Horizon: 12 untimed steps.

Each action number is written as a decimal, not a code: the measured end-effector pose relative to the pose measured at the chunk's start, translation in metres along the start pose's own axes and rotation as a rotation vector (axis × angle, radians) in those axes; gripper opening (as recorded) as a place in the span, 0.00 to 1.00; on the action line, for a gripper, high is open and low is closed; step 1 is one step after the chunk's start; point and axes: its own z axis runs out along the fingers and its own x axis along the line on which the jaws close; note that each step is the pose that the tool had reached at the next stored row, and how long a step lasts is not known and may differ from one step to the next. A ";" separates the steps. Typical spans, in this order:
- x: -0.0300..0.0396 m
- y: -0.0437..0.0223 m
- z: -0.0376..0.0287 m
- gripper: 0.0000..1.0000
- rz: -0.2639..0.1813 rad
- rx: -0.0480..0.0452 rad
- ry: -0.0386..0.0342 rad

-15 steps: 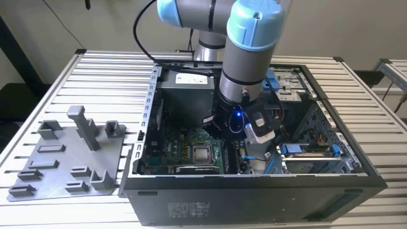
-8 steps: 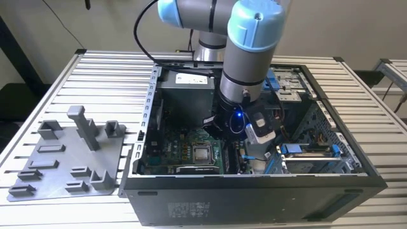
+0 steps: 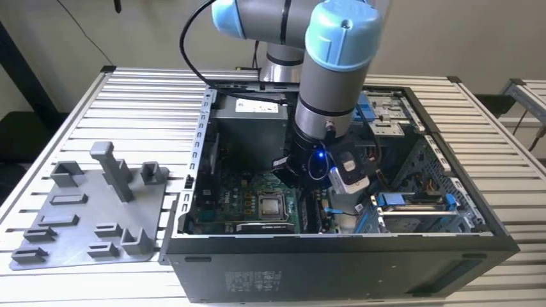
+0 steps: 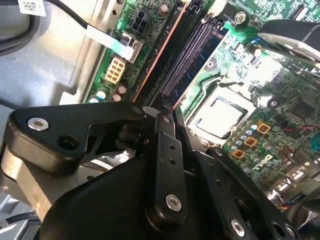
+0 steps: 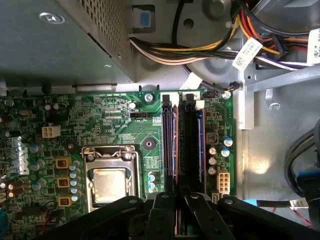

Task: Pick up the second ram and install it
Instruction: 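Insert the second ram into the second slot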

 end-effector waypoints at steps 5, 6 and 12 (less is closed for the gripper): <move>-0.0011 0.0000 0.0006 0.14 -0.002 -0.0001 0.0000; -0.0011 0.0001 0.0008 0.14 -0.002 -0.0002 0.0000; -0.0019 0.0002 0.0010 0.14 -0.007 -0.0001 0.0001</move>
